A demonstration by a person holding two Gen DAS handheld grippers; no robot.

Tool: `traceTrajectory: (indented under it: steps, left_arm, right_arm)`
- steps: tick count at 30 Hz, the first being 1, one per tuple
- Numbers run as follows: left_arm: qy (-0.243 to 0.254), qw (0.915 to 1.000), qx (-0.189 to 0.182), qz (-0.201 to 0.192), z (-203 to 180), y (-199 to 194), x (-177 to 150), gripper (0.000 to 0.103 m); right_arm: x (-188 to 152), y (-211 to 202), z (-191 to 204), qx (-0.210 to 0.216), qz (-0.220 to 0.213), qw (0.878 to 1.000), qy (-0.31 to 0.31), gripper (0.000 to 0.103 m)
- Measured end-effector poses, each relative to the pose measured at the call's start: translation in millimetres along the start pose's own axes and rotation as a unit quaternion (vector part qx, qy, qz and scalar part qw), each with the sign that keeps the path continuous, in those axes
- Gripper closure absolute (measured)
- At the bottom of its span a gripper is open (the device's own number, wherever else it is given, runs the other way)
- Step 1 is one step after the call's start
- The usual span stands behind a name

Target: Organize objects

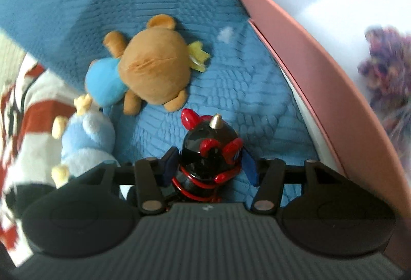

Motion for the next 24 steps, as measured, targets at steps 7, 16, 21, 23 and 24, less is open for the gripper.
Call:
traceTrajectory:
  steps: [7, 16, 21, 23, 24]
  left_arm:
    - [-0.016, 0.9999, -0.001, -0.001, 2, 0, 0, 0.024]
    - [-0.029, 0.9995, 0.015, 0.003, 8, 0, -2, 0.02]
    - [-0.054, 0.9983, 0.017, 0.015, 14, 8, -2, 0.02]
    - [-0.06, 0.998, 0.011, 0.016, 14, 11, -2, 0.02]
    - [-0.061, 0.9979, 0.01, 0.017, 14, 13, -1, 0.02]
  right_arm:
    - [-3, -22, 27, -0.034, -0.051, 0.985, -0.158, 0.05]
    - [-14, -28, 32, -0.075, -0.063, 0.963, -0.25, 0.05]
    - [-14, -23, 26, -0.074, -0.052, 0.967, -0.239, 0.049]
    - [-13, -22, 26, -0.071, -0.052, 0.968, -0.237, 0.048]
    - [-13, -21, 25, -0.07, -0.052, 0.967, -0.238, 0.048]
Point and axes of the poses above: each gripper's, at about its wrist camera, not at the fingertips, and y roughly the way its jaws point, z to its left, x to its top, the point moved 3 cm from there along y, roughly the way its jaws point, and after that the axes turned 7 degrees about -z, right-handed, at the moved point
